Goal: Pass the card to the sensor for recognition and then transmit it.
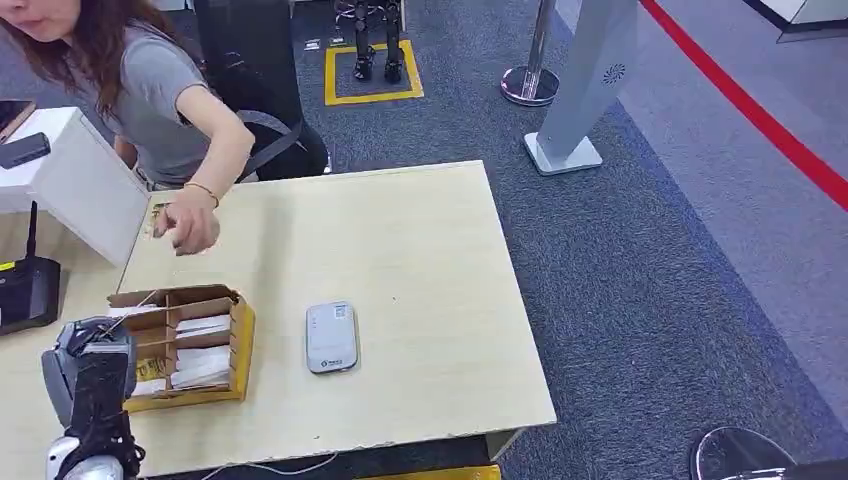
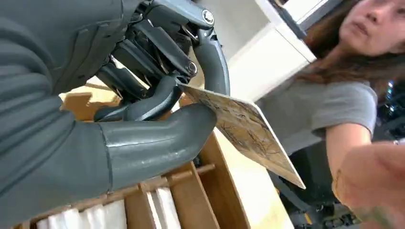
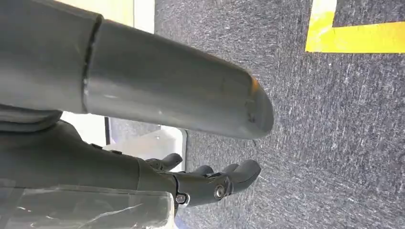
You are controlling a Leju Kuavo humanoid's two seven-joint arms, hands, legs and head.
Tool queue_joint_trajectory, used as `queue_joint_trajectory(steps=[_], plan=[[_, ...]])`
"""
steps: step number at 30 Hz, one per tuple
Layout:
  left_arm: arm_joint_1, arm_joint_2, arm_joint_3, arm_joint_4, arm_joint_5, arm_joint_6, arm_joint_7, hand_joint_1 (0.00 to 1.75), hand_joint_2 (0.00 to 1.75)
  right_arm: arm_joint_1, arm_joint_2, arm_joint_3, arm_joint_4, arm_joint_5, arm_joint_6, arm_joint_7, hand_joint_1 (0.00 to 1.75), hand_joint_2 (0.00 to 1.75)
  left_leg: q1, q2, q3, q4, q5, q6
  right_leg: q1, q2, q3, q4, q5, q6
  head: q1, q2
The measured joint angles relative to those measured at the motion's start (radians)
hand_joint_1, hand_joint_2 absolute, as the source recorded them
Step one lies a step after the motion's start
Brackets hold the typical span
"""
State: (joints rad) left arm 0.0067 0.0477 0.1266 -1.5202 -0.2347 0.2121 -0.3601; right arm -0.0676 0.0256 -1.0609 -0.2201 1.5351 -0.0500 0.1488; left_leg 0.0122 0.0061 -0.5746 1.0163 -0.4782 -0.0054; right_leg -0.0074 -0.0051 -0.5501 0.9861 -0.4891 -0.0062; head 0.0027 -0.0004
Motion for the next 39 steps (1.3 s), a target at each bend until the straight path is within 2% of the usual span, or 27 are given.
queue_joint_trajectory(steps=[12, 14, 18, 25, 30, 35, 39], plan=[[-0.089, -0.003, -0.157, -0.002, -0.199, 0.102, 0.040, 1.75, 1.75, -0.003, 0.000, 0.018, 0.000, 0.011, 0.007, -0.002, 0.00, 0.00, 0.000, 0.000, 0.000, 0.000, 0.000, 0.000, 0.000, 0.000, 0.000, 0.000, 0.000, 0.000, 0.000, 0.000], [-0.111, -0.003, -0.186, 0.000, -0.263, 0.136, 0.057, 1.75, 1.75, -0.003, 0.000, 0.024, 0.002, 0.013, 0.007, -0.002, 0.00, 0.00, 0.000, 0.000, 0.000, 0.000, 0.000, 0.000, 0.000, 0.000, 0.000, 0.000, 0.000, 0.000, 0.000, 0.000], [-0.156, -0.001, -0.267, 0.012, -0.464, 0.194, 0.120, 1.75, 1.75, -0.008, 0.000, 0.031, 0.003, 0.016, 0.008, -0.006, 0.00, 0.00, 0.000, 0.000, 0.000, 0.000, 0.000, 0.000, 0.000, 0.000, 0.000, 0.000, 0.000, 0.000, 0.000, 0.000], [-0.181, 0.000, -0.328, 0.028, -0.522, 0.207, 0.149, 1.75, 1.75, -0.009, 0.000, 0.041, 0.006, 0.017, 0.008, -0.006, 0.00, 0.00, 0.000, 0.000, 0.000, 0.000, 0.000, 0.000, 0.000, 0.000, 0.000, 0.000, 0.000, 0.000, 0.000, 0.000], [-0.200, 0.007, -0.400, 0.081, -0.776, 0.262, 0.266, 1.75, 1.75, -0.010, 0.000, 0.048, 0.007, 0.023, 0.009, -0.005, 0.00, 0.00, 0.000, 0.000, 0.000, 0.000, 0.000, 0.000, 0.000, 0.000, 0.000, 0.000, 0.000, 0.000, 0.000, 0.000], [-0.207, 0.005, -0.496, 0.176, -1.056, 0.356, 0.409, 1.75, 1.75, -0.012, 0.000, 0.050, 0.008, 0.026, 0.009, 0.002, 0.00, 0.00, -0.001, 0.000, 0.000, 0.000, 0.000, 0.000, -0.001, 0.000, 0.000, 0.000, 0.000, 0.000, 0.000, 0.000], [-0.206, -0.001, -0.553, 0.236, -1.125, 0.387, 0.445, 1.75, 1.75, -0.013, 0.000, 0.050, 0.008, 0.025, 0.008, 0.002, 0.00, 0.00, -0.001, 0.000, 0.000, 0.000, 0.000, 0.000, -0.001, 0.000, 0.000, 0.000, 0.000, 0.000, 0.000, 0.000]])
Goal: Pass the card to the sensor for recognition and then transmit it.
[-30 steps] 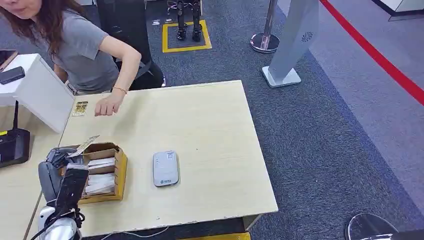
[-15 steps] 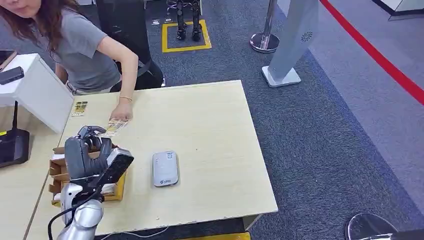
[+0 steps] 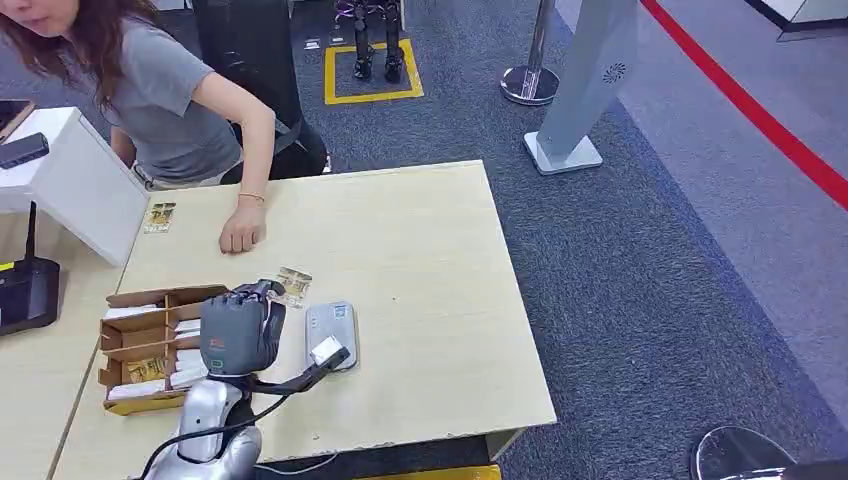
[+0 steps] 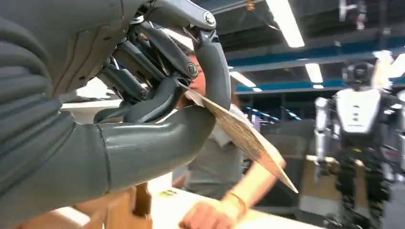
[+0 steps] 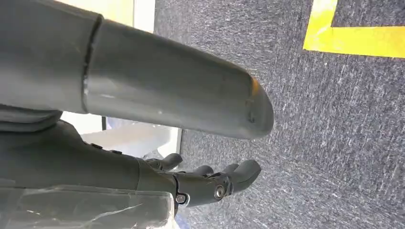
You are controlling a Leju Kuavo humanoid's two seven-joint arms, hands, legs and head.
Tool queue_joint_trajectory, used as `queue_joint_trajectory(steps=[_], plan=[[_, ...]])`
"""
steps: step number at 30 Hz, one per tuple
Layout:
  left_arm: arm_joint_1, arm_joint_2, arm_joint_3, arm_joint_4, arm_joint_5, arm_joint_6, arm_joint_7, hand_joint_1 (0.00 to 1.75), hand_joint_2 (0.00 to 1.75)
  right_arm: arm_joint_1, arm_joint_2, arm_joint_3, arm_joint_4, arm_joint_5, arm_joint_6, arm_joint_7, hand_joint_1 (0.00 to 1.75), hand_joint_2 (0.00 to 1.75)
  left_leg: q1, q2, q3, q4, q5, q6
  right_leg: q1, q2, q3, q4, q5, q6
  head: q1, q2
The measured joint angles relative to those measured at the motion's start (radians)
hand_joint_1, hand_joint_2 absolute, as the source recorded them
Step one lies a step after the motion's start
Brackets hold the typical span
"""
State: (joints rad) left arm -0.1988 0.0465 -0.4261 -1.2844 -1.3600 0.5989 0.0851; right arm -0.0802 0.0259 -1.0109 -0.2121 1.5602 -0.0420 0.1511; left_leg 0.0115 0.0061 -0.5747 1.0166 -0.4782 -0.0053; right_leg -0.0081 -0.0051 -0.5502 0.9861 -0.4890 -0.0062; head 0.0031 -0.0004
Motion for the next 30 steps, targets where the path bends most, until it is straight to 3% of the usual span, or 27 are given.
queue_joint_trajectory(steps=[6, 12, 17, 22, 27, 30], plan=[[0.004, -0.006, -0.047, 0.081, -0.186, 0.032, 0.104, 1.75, 1.75, 0.000, 0.001, 0.000, 0.000, -0.004, 0.000, 0.005, 0.00, 0.00, 0.000, 0.000, 0.000, 0.000, 0.000, 0.000, 0.000, 0.000, 0.000, 0.000, 0.000, 0.000, 0.000, 0.000], [-0.007, 0.023, -0.180, 0.130, -0.211, 0.035, 0.308, 1.75, 1.75, 0.000, 0.001, 0.000, 0.000, -0.004, 0.000, 0.007, 0.00, 0.00, 0.000, 0.000, 0.000, 0.000, 0.000, 0.000, 0.000, 0.000, 0.000, 0.000, 0.000, 0.000, 0.000, 0.000], [-0.017, 0.042, -0.249, 0.154, -0.212, 0.036, 0.325, 1.75, 1.75, 0.000, 0.001, 0.000, 0.000, -0.004, 0.000, 0.007, 0.00, 0.00, 0.000, 0.000, 0.000, 0.000, 0.000, 0.000, 0.000, 0.000, 0.000, 0.000, 0.000, 0.000, 0.000, 0.000], [-0.023, 0.052, -0.277, 0.172, -0.212, 0.036, 0.327, 1.75, 1.75, 0.000, 0.001, 0.000, 0.000, -0.004, 0.000, 0.007, 0.00, 0.00, 0.000, 0.000, 0.000, 0.000, 0.000, 0.000, 0.000, 0.000, 0.000, 0.000, 0.000, 0.000, 0.000, 0.000], [-0.024, 0.055, -0.292, 0.188, -0.212, 0.036, 0.365, 1.75, 1.75, 0.000, 0.001, 0.000, 0.000, -0.010, -0.003, 0.007, 0.00, 0.00, 0.000, 0.000, 0.000, 0.000, 0.000, 0.000, 0.000, 0.000, 0.000, 0.000, 0.000, 0.000, 0.000, 0.000], [-0.011, 0.052, -0.292, 0.192, -0.212, 0.036, 0.337, 1.75, 1.75, 0.000, 0.001, 0.000, 0.000, -0.013, -0.005, 0.007, 0.00, 0.00, 0.000, 0.000, 0.000, 0.000, 0.000, 0.000, 0.000, 0.000, 0.000, 0.000, 0.000, 0.000, 0.000, 0.000]])
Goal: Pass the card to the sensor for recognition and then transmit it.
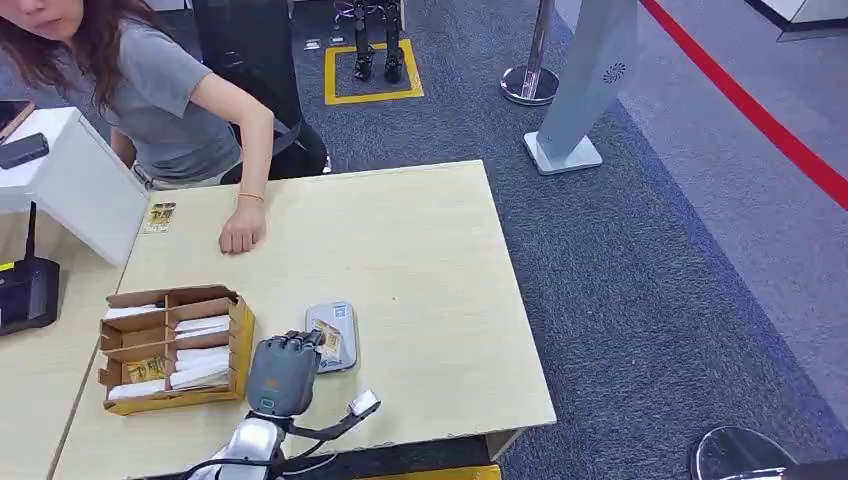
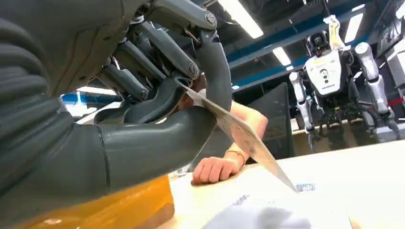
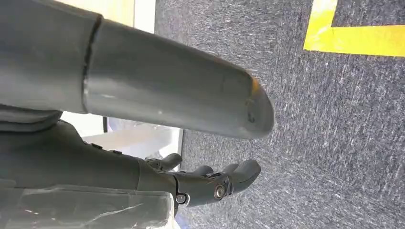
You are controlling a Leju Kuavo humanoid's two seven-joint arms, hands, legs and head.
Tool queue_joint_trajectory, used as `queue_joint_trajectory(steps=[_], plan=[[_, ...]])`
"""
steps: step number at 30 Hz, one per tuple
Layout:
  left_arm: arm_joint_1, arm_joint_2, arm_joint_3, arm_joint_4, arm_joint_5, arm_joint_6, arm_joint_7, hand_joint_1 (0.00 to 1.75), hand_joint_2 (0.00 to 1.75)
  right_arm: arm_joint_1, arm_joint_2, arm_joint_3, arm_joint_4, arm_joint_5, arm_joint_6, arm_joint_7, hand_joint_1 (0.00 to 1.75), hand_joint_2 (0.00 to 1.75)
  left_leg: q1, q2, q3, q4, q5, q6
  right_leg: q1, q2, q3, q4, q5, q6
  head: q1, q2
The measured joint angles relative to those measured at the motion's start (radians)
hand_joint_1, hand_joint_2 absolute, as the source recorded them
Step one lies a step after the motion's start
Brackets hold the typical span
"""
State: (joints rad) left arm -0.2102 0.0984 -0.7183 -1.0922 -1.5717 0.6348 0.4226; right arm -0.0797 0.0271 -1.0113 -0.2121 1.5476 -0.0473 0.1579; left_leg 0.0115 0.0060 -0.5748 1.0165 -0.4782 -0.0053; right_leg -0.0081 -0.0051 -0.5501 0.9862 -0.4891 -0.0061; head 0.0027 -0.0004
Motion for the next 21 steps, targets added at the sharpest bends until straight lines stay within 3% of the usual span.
queue_joint_trajectory(steps=[6, 10, 15, 21], plan=[[0.058, -0.044, 0.115, 0.000, 0.089, 0.000, -0.183, 1.75, 1.75, 0.002, 0.000, 0.000, 0.000, -0.006, -0.001, 0.003, 0.00, 0.00, 0.000, 0.000, 0.000, 0.000, 0.000, 0.000, 0.000, 0.000, 0.000, 0.000, 0.000, 0.000, 0.000, 0.000], [0.079, -0.078, 0.200, 0.001, 0.166, 0.000, -0.235, 1.75, 1.75, 0.003, 0.000, 0.000, 0.000, -0.009, -0.002, 0.002, 0.00, 0.00, 0.000, 0.000, 0.000, 0.000, 0.000, 0.000, 0.000, 0.000, 0.000, 0.000, 0.000, 0.000, 0.000, 0.000], [0.104, -0.114, 0.286, 0.000, 0.418, -0.013, -0.354, 1.75, 1.75, 0.005, 0.000, 0.000, 0.000, -0.013, -0.010, 0.002, 0.00, 0.00, 0.000, 0.000, 0.000, 0.000, 0.000, 0.000, 0.000, 0.000, 0.000, 0.000, 0.000, 0.000, 0.000, 0.000], [0.121, -0.128, 0.342, -0.008, 0.486, -0.016, -0.400, 1.75, 1.75, 0.005, 0.000, 0.000, 0.000, -0.013, -0.013, 0.002, 0.00, 0.00, 0.000, 0.000, 0.000, 0.000, 0.000, 0.000, 0.000, 0.000, 0.000, 0.000, 0.000, 0.000, 0.000, 0.000]])
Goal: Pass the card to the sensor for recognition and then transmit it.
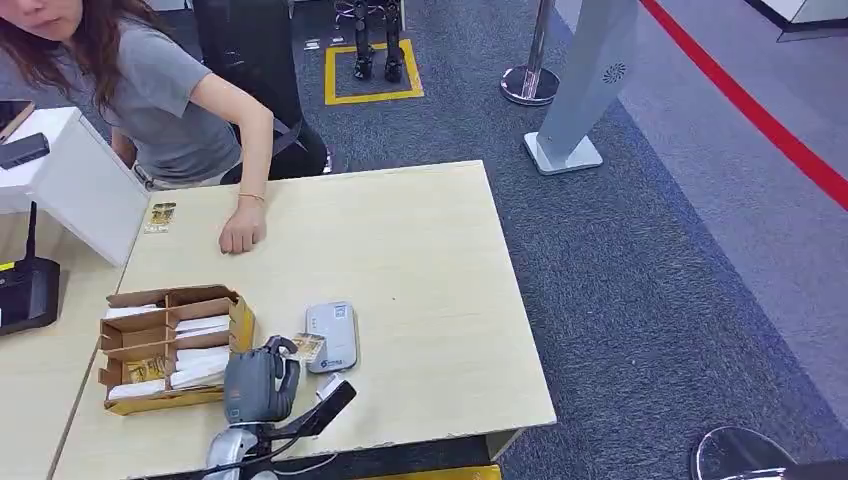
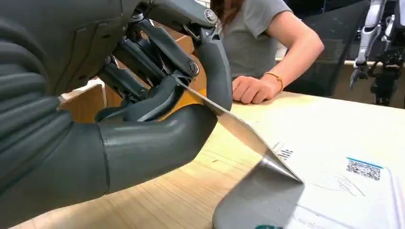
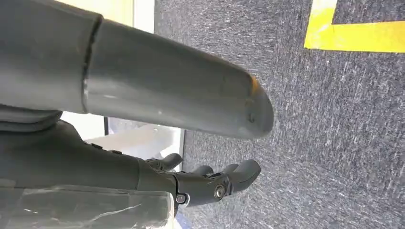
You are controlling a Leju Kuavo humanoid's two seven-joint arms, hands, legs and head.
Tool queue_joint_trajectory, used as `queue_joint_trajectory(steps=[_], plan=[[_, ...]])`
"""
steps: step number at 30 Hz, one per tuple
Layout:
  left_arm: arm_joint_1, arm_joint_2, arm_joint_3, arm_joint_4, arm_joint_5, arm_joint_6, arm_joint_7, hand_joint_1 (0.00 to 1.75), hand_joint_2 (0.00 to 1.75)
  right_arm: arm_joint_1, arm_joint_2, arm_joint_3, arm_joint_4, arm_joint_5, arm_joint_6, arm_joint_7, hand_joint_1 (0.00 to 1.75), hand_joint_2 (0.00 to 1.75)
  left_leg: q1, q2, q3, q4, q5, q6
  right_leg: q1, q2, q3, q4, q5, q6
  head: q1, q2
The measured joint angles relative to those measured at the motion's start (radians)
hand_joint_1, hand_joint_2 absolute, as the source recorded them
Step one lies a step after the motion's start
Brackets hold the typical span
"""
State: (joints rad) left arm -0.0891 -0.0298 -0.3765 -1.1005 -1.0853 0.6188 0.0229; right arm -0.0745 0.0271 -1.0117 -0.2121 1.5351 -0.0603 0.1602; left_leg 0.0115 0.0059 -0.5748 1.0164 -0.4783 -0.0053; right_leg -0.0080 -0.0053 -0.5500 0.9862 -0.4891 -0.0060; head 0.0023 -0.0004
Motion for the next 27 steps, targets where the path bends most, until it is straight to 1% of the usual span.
queue_joint_trajectory(steps=[7, 10, 12, 13, 14, 17, 18, 20, 23, 27], plan=[[0.006, -0.004, 0.029, -0.026, -0.004, 0.012, -0.028, 1.75, 1.75, 0.000, 0.000, 0.000, 0.000, 0.001, 0.000, -0.003, 0.00, 0.00, 0.000, 0.000, 0.000, 0.000, 0.000, 0.000, 0.000, 0.000, 0.000, 0.000, 0.000, 0.000, 0.000, 0.000], [0.006, -0.003, 0.041, -0.041, -0.004, 0.014, -0.031, 1.75, 1.75, 0.000, 0.000, 0.000, 0.000, 0.002, 0.000, -0.003, 0.00, 0.00, 0.000, 0.000, 0.000, 0.000, 0.000, 0.000, 0.000, 0.000, 0.000, 0.000, 0.000, 0.000, 0.000, 0.000], [0.008, -0.003, 0.051, -0.052, -0.019, 0.015, -0.052, 1.75, 1.75, 0.000, 0.000, 0.000, 0.000, 0.004, 0.000, -0.005, 0.00, 0.00, 0.000, 0.000, 0.000, 0.000, 0.000, 0.000, 0.000, 0.000, 0.000, 0.000, 0.000, 0.000, 0.000, 0.000], [0.010, -0.003, 0.058, -0.066, -0.046, 0.017, -0.073, 1.75, 1.75, 0.000, 0.000, 0.000, 0.000, 0.006, 0.000, -0.006, 0.00, 0.00, 0.000, 0.000, 0.000, 0.000, 0.000, 0.000, 0.000, 0.000, 0.000, 0.000, 0.000, 0.000, 0.000, 0.000], [0.015, -0.005, 0.069, -0.086, -0.084, 0.017, -0.103, 1.75, 1.75, 0.000, 0.000, 0.000, 0.000, 0.008, 0.000, -0.006, 0.00, 0.00, 0.000, 0.000, 0.000, 0.000, 0.000, 0.000, 0.000, 0.000, 0.000, 0.000, 0.000, 0.000, 0.000, 0.000], [0.036, -0.028, 0.165, -0.221, -0.268, 0.017, -0.223, 1.75, 1.75, 0.000, 0.000, 0.000, 0.000, 0.019, 0.002, -0.009, 0.00, 0.00, 0.000, 0.000, 0.000, 0.000, 0.000, 0.000, 0.000, 0.000, 0.000, 0.000, 0.000, 0.000, 0.000, 0.000], [0.041, -0.034, 0.191, -0.265, -0.297, 0.017, -0.256, 1.75, 1.75, 0.000, 0.000, 0.000, 0.000, 0.019, 0.002, -0.010, 0.00, 0.00, 0.000, 0.000, 0.000, 0.000, 0.000, 0.000, 0.000, 0.000, 0.000, 0.000, 0.000, 0.000, 0.000, 0.000], [0.046, -0.043, 0.237, -0.343, -0.318, 0.017, -0.305, 1.75, 1.75, -0.001, 0.000, 0.000, 0.000, 0.024, 0.003, -0.012, 0.00, 0.00, 0.000, 0.000, 0.000, 0.000, 0.000, 0.000, 0.000, 0.000, 0.000, 0.000, 0.000, 0.000, 0.001, 0.000], [0.056, -0.055, 0.281, -0.425, -0.351, 0.017, -0.317, 1.75, 1.75, -0.001, 0.000, 0.000, 0.000, 0.025, 0.010, -0.014, 0.00, 0.00, 0.000, 0.000, 0.000, 0.000, 0.000, 0.000, 0.000, 0.000, 0.000, 0.000, 0.000, 0.000, 0.000, 0.000], [0.062, -0.057, 0.313, -0.494, -0.369, 0.017, -0.285, 1.75, 1.75, -0.001, 0.000, 0.000, 0.000, 0.025, 0.014, -0.014, 0.00, 0.00, 0.000, 0.000, 0.000, 0.000, 0.000, 0.000, 0.000, 0.000, 0.000, 0.000, 0.000, 0.000, 0.000, 0.000]])
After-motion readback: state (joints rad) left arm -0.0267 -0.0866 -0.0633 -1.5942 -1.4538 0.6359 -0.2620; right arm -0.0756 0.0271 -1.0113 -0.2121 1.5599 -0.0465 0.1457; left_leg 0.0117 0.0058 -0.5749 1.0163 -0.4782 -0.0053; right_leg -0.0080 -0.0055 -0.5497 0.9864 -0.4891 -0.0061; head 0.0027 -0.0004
